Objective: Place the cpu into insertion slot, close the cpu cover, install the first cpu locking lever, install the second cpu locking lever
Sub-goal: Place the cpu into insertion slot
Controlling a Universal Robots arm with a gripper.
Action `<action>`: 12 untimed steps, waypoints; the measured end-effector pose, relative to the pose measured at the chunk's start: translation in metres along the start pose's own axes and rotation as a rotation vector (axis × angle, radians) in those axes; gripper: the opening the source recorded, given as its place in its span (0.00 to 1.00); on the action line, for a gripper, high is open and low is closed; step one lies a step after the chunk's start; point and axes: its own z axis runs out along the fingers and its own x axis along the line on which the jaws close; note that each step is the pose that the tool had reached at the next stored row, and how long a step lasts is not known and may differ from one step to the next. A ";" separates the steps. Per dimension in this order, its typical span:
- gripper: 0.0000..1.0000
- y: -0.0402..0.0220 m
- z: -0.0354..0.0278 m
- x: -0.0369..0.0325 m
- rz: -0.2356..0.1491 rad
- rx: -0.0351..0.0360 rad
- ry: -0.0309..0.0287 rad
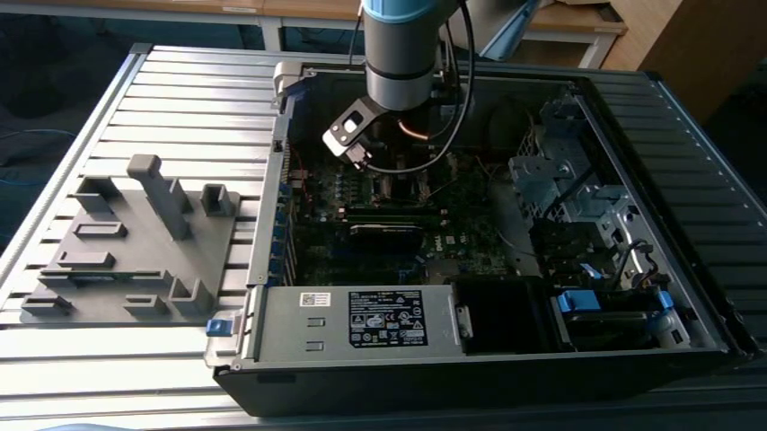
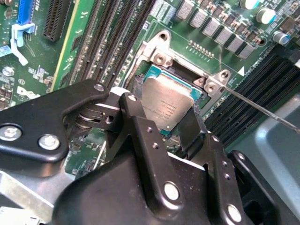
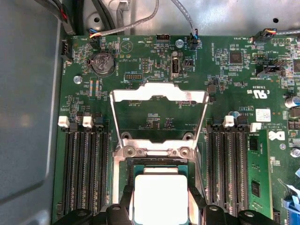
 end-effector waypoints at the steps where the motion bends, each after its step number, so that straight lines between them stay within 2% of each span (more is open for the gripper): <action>1: 0.54 0.0000 0.0000 0.0002 0.000 0.0000 0.0001; 12: 0.54 0.0008 0.0004 0.0013 0.000 0.0001 0.0000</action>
